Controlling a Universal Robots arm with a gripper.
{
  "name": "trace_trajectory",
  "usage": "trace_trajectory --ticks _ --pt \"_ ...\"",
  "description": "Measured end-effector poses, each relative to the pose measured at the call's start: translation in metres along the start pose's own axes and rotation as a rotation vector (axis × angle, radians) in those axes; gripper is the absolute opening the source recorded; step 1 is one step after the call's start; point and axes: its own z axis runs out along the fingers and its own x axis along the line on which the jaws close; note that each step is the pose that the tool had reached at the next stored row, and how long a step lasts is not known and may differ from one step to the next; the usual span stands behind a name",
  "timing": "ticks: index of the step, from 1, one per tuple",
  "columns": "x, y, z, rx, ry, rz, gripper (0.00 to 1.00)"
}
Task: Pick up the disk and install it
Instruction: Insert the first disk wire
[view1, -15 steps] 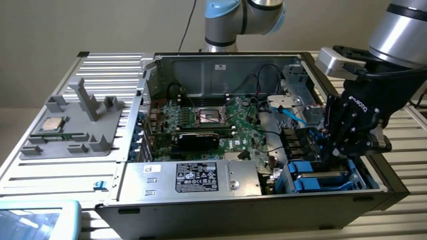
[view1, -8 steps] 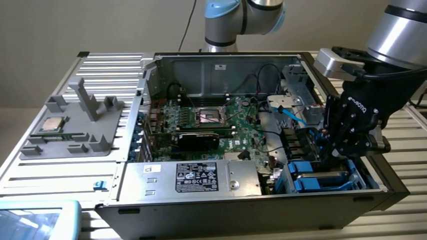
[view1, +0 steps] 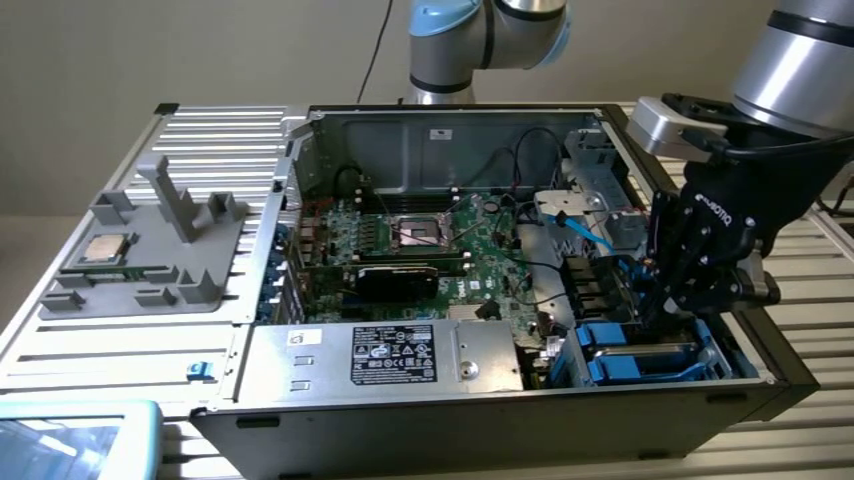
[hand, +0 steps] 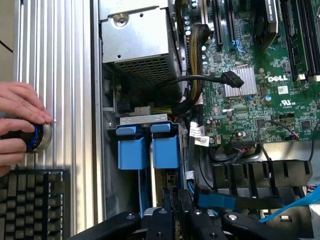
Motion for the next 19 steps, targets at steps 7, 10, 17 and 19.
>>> trace_trajectory --ticks 7,10,17,19 --pt "-0.0002 0.0002 -0.0009 0.0012 0.0085 0.002 0.16" --pt "-0.0002 0.0002 -0.0009 0.0021 0.0107 0.003 0.16" --pt "0.0000 0.0009 -0.0027 0.0024 0.0110 0.003 0.16" --pt "0.0002 0.0009 -0.0029 0.0023 0.0106 0.003 0.16"
